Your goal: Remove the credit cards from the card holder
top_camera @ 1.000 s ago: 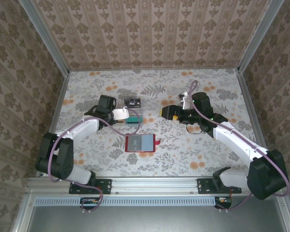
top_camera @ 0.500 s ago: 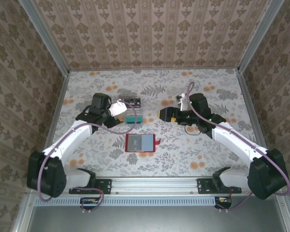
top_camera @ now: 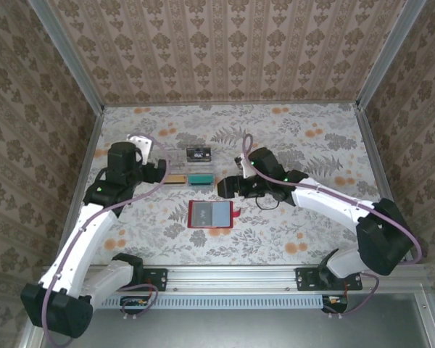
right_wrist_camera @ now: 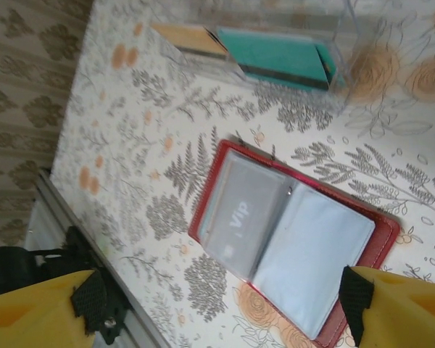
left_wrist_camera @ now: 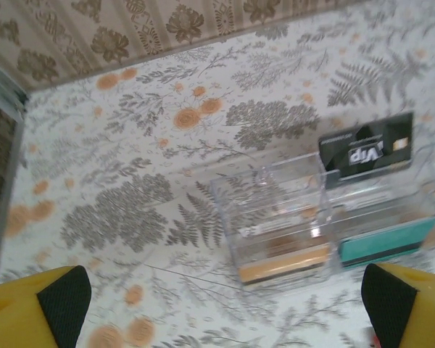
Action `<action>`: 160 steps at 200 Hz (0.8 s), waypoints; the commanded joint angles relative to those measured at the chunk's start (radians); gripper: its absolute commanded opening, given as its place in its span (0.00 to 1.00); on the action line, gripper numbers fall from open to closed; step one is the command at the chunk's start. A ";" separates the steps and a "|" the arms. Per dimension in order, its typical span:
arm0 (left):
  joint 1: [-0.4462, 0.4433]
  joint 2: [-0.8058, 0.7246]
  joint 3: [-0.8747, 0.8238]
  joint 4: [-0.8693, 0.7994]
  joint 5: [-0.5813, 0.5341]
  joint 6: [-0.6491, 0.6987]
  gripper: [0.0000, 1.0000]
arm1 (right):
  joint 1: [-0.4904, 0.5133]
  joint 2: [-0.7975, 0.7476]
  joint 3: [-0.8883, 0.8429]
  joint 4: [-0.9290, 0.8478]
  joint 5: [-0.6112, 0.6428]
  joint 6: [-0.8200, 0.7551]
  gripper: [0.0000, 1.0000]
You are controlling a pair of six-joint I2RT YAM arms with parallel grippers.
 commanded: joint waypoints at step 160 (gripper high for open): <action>-0.270 0.140 -0.397 0.248 0.368 -0.843 0.43 | 0.090 0.281 -0.036 -0.038 0.195 0.038 0.20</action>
